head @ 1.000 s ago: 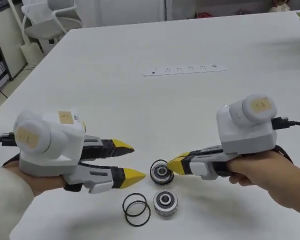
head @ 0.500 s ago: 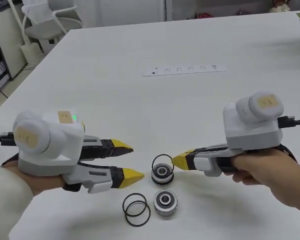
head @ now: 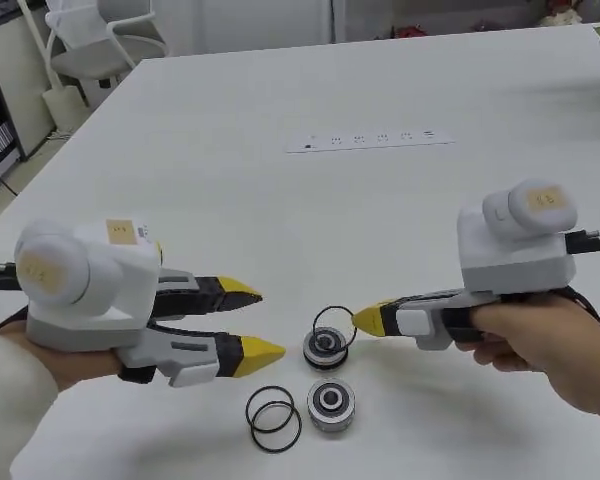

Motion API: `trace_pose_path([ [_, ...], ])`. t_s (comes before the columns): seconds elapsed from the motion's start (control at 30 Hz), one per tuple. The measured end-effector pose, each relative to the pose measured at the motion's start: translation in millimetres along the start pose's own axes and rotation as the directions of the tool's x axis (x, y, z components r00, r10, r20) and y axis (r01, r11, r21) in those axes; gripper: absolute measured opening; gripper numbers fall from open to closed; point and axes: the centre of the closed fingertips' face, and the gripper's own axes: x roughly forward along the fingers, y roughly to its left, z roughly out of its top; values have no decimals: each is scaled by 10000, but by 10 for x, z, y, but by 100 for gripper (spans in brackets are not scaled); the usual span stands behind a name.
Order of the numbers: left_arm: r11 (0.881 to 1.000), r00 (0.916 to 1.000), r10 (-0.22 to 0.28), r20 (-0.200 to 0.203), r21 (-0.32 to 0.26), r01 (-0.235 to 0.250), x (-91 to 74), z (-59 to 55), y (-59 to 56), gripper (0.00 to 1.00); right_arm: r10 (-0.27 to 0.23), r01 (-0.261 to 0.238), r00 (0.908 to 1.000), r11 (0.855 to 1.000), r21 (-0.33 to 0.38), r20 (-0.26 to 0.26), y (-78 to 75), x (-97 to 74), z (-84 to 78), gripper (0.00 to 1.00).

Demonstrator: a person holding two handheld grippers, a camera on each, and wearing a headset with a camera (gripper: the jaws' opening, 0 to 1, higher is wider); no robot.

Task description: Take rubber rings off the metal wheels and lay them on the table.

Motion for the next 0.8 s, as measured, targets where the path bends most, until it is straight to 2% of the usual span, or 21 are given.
trace_pose_path([
  [0.3, 9998, 9998, -25, 179, -184, 28, -133, 23, -99, 48, 30, -33, 9996, 9999, 97, 282, 22, -38, 73, 0],
  [0.47, 9990, 9997, 11, 241, -449, 0, -223, -57, -182, 50, 110, -115, 9990, 9999, 106, 436, 49, -45, 116, 0],
  [0.6, 9974, 9999, -81, 111, -709, 89, -260, -158, -263, 53, 175, -175, 9989, 9998, 6, 434, 89, -38, 127, 0],
  [0.8, 9974, 10000, 44, 62, -715, -40, -311, -176, -284, 54, 468, -470, 9971, 9989, 19, 595, 192, -31, 185, 0],
])
